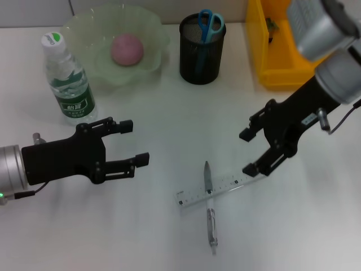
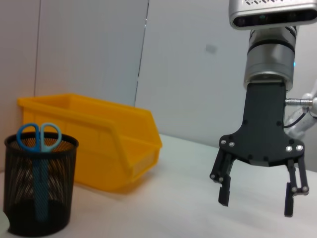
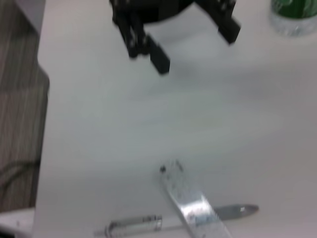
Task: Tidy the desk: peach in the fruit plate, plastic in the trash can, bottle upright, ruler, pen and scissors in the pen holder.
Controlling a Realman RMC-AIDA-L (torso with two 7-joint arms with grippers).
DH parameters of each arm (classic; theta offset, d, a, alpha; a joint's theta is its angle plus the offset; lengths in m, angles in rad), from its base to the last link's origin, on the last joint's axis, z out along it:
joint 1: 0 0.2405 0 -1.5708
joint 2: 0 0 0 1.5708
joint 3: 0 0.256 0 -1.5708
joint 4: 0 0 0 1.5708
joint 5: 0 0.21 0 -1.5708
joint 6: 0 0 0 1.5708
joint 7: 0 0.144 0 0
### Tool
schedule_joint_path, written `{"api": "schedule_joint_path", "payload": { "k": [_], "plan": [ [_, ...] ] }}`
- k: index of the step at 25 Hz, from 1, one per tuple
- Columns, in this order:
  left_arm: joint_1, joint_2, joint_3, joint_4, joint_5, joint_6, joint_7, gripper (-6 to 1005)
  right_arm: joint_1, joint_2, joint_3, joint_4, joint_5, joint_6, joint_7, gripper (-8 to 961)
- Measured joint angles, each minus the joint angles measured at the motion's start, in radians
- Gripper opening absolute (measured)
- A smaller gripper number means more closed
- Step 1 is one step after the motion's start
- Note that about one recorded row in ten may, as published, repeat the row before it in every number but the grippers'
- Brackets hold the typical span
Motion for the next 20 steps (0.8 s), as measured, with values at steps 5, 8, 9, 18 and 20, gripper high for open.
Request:
{"api": "schedule_joint_path", "payload": {
  "k": [5, 8, 9, 18, 20],
  "plan": [
    [-0.003, 0.007, -0.005, 0.000, 0.047, 0.005, -0.015, 829, 0.011, 0.059, -0.012, -0.007, -0.129, 0.046, -0.069, 825],
    [-0.005, 0.010, -0.009, 0.000, 0.055, 0.004, -0.033, 829, 0.011, 0.066, -0.051, -0.005, -0.143, 0.069, -0.082, 825],
    [-0.005, 0.010, -0.009, 0.000, 0.055, 0.004, -0.036, 829, 0.010, 0.066, -0.073, -0.003, -0.144, 0.081, -0.086, 824],
    [0.008, 0.010, -0.003, 0.012, 0.067, 0.006, -0.039, 829, -0.009, 0.075, -0.175, -0.012, -0.104, 0.136, -0.153, 823],
    [0.011, 0.009, -0.002, 0.011, 0.077, 0.014, -0.035, 829, -0.025, 0.076, -0.213, -0.033, -0.084, 0.150, -0.162, 819]
  ]
}}
